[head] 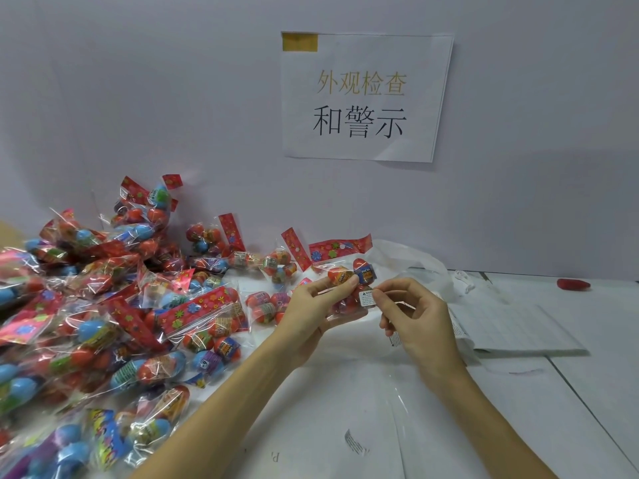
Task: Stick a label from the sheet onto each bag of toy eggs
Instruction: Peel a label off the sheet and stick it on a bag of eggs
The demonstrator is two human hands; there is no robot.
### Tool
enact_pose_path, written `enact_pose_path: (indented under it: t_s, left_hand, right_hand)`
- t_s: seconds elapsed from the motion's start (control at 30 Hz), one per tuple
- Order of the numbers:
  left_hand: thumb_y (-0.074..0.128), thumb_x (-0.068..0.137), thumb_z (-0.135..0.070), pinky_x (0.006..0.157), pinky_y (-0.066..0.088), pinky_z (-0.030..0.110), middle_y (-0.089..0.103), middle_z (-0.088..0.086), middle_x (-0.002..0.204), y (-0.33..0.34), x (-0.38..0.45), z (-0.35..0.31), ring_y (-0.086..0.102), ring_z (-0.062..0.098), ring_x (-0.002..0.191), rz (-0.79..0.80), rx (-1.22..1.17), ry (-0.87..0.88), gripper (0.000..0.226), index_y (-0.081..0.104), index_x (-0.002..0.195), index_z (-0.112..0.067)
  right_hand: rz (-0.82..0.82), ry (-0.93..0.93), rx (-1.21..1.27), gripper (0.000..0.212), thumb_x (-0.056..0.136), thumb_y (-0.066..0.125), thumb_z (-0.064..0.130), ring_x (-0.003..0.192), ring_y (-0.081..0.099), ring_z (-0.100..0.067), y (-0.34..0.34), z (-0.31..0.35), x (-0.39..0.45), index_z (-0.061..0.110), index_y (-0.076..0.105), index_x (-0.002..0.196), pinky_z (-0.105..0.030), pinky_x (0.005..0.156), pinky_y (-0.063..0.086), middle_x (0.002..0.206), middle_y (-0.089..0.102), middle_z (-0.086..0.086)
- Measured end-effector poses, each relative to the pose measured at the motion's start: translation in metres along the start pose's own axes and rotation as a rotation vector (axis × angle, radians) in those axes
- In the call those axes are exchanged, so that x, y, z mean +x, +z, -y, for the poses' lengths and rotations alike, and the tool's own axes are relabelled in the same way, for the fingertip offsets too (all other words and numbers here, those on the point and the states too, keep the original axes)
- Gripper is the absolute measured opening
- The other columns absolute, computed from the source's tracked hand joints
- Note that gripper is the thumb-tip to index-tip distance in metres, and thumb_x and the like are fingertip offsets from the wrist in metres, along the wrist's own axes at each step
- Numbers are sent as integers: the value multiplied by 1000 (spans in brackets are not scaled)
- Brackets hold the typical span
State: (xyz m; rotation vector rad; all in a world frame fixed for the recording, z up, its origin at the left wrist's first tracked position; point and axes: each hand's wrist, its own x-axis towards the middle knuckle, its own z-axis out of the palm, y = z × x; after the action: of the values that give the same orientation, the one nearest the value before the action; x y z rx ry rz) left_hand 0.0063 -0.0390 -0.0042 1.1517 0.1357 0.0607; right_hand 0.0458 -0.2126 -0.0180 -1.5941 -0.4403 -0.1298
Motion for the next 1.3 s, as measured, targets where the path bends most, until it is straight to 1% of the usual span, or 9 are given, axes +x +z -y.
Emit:
enact_pose_path:
  t_s: [0.43,0.53,0.63,0.7,0.8,0.97,1.03,1.13,1.3]
  left_hand:
    - [93,71,-26,85,62,30,79,5,112,-2,2,2,76,26,105,59,142,68,48,74,115,-26]
    - [94,67,-30,86,61,29,80,3,108,-2,0,1,76,24,104,47,176,87,33,82,96,-39]
    - [97,62,-34,88,61,30,79,6,111,-2,1,1,75,25,106,60,162,105,51,78,109,-28]
    - [96,65,-31,89,61,31,78,8,115,-3,2,0,75,27,109,71,137,105,60,71,119,-20]
    - [91,80,-24,87,60,28,77,11,117,-3,-1,2,74,29,109,116,136,110,49,71,123,-15]
    - [89,83,-21,87,61,30,76,12,120,-1,0,2,74,29,111,152,127,127,54,65,131,-16]
    - [90,80,-34,80,60,25,78,8,117,-1,-1,1,76,23,104,119,162,127,61,61,132,-19]
    - [89,70,-63,73,59,21,78,-6,110,-4,1,1,76,12,97,-44,278,178,71,63,126,-28]
    - [87,78,-40,76,58,20,79,6,103,-22,6,-5,75,18,93,-76,233,198,33,81,102,-17]
  right_hand:
    - [-7,-20,-41,8,91,78,22,55,68,-15,-1,0,1,21,74,98,-36,56,62,81,75,5]
    - [-50,-51,-65,31,85,83,33,50,66,-16,0,0,-1,31,68,112,-27,53,58,71,70,0]
    - [-92,44,-130,60,80,80,50,43,57,-12,2,-1,-1,42,47,130,-19,50,52,56,60,-4]
    - [-16,122,-72,48,85,70,54,42,52,-8,6,-2,-3,32,56,125,-20,44,46,51,55,1]
    - [107,207,68,34,101,55,49,42,49,-12,9,-1,-4,18,67,112,-24,41,41,54,54,-2]
    - [196,176,150,36,102,53,48,44,49,-17,6,12,-5,15,68,108,-26,41,40,61,59,-10]
    - [178,160,162,29,102,59,39,46,48,-16,2,12,-3,14,72,108,-25,43,40,59,55,-8]
    - [157,140,123,15,93,74,32,45,42,-16,-7,10,3,21,79,102,-23,43,37,55,50,-7]
    - [374,121,-34,20,98,70,28,44,43,-15,-17,7,6,45,80,97,-21,42,39,52,52,-3]
